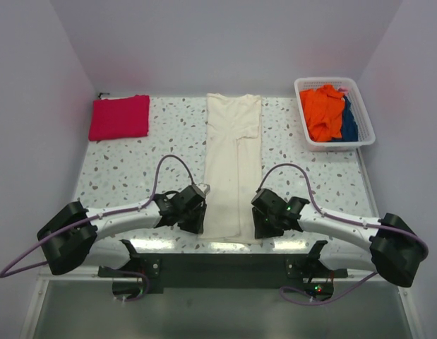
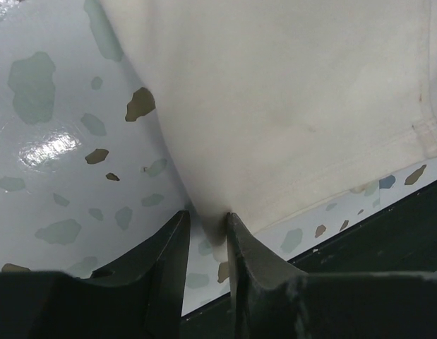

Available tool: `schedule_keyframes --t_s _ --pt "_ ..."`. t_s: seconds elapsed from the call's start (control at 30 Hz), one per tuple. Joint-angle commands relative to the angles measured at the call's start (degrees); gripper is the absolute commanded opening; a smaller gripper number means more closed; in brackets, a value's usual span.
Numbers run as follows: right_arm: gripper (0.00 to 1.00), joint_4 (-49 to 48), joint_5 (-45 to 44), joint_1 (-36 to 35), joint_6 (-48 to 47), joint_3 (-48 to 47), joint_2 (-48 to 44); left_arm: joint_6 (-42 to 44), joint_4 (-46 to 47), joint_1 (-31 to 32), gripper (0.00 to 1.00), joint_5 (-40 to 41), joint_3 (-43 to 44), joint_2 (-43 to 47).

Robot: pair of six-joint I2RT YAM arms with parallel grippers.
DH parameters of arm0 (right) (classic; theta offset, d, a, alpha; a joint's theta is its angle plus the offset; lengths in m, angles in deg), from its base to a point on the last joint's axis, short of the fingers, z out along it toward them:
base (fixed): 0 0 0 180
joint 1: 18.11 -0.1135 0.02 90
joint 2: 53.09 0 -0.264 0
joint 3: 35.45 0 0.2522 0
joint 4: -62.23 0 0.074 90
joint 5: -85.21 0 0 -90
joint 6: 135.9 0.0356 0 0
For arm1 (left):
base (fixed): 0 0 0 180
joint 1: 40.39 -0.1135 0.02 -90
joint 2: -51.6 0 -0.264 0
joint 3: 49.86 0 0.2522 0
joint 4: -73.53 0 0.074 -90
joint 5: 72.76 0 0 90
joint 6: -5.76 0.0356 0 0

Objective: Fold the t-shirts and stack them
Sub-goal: Fold the tshirt

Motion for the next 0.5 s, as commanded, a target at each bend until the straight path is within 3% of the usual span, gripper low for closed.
schedule_keyframes --t_s 0.0,0.3,0.47 --pt "0.46 -1.8 0.8 -0.2 1.6 0.1 0.2 -1.2 1.8 0.4 0.32 -1.3 -0.4 0.1" --pt "0.20 -1.9 1.9 -0.2 2.4 1.4 -0.2 -2.4 1.2 0.4 0.00 -1.4 -1.6 2.4" --pt "0.09 0.2 1.6 -0.3 2.7 1.6 -1.5 -3.5 1.0 0.4 0.00 -1.5 -2.6 5.1"
